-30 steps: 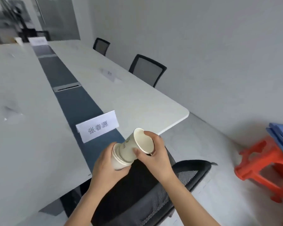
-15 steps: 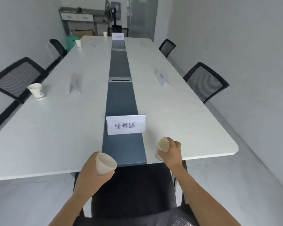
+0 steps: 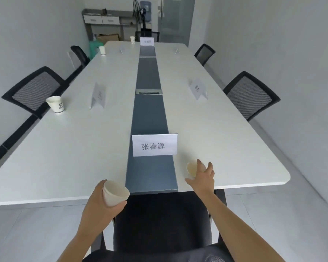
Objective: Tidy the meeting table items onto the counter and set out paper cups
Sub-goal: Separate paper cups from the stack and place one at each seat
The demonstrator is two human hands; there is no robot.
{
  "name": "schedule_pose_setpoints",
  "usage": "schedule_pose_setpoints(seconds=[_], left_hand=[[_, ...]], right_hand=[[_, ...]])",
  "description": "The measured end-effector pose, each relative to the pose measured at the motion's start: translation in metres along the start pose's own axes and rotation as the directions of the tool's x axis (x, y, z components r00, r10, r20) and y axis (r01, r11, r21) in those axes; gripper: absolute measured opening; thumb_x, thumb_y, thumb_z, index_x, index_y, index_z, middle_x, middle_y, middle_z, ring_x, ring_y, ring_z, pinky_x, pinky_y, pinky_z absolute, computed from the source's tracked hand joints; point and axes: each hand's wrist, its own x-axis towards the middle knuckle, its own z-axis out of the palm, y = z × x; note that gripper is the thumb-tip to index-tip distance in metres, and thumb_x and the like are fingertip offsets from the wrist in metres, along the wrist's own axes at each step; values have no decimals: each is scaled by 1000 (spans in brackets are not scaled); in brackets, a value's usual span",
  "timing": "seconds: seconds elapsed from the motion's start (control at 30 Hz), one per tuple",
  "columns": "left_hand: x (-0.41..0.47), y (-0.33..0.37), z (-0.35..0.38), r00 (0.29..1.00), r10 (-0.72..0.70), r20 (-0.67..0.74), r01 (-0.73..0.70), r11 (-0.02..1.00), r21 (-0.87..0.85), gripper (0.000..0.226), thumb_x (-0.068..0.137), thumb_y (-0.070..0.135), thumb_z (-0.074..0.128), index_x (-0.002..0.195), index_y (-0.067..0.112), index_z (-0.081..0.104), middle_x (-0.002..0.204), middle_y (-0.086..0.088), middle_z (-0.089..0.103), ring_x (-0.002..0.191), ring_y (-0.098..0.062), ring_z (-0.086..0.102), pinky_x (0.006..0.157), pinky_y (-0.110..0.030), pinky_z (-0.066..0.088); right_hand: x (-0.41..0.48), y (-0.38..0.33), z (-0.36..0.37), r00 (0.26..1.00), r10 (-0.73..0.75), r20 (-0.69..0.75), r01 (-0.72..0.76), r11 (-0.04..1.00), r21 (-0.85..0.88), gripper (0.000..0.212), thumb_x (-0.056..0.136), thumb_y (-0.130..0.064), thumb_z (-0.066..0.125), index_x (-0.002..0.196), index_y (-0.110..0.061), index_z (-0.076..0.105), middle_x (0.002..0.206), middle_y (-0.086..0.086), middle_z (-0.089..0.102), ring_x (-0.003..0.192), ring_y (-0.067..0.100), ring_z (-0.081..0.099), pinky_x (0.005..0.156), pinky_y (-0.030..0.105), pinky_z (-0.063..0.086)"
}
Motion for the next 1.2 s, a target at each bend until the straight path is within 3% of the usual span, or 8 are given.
schedule_pose_setpoints(seconds=[0.17,0.37,0.47,0.6,0.73,0.97,1.07,1.2], left_hand=[[5,13,12,984,132,123,-133,991,5,62,64,17,80,101,36,35,92,16,50,94,-20,52,79,-31,44],[-8,26,35,896,326,303,-334,942,-26,59,59,28,82,91,45,36,89,27,48,89,-12,52,74,-25,40],[-17,32,45,829,408,382,-426,904,-43,53,57,34,80,90,45,40,87,24,51,85,-11,54,68,-20,44],[-32,43,59,752,470,462,-537,843,17,81,56,30,84,125,14,45,116,-1,59,109,-24,56,87,-36,49],[-59,65,78,657,543,523,-642,766,11,83,58,30,82,129,15,42,123,-4,57,114,-23,54,93,-39,48],[-114,103,144,639,572,515,-673,740,13,81,62,26,78,132,16,37,124,-4,54,116,-23,51,94,-38,45],[-157,127,199,636,588,500,-666,746,-29,78,60,27,77,127,16,41,119,-4,57,111,-25,54,90,-39,47],[-216,159,281,589,598,544,-668,739,-89,77,58,31,78,125,16,43,113,-3,59,105,-25,56,83,-39,49]], right_hand=[[-49,-34,-25,987,-142,-74,150,982,112,59,85,-34,59,136,-17,35,151,12,13,139,28,17,105,36,35],[-131,-55,-42,919,-394,-26,376,850,369,22,86,-9,56,106,-7,66,118,9,62,111,8,49,90,0,29],[-162,-45,-42,933,-360,-23,337,849,407,19,84,-7,56,98,-5,69,102,11,69,93,5,53,82,4,38],[-191,-22,-50,948,-311,-67,312,866,391,26,80,-22,52,90,-7,70,88,11,70,80,4,53,75,5,39],[-209,9,-64,943,-291,-162,332,862,382,29,76,-27,49,85,-10,70,80,4,66,77,-3,46,79,6,38],[-223,86,-99,917,-259,-305,371,835,407,33,72,-28,48,84,-7,70,80,1,62,80,0,42,75,4,37],[-234,146,-131,928,-161,-335,303,849,433,39,69,-34,47,86,-7,71,80,-22,50,86,-8,43,78,2,35],[-253,236,-177,934,38,-356,153,857,492,27,68,-30,57,82,-11,69,88,-23,48,93,-6,46,81,2,34]])
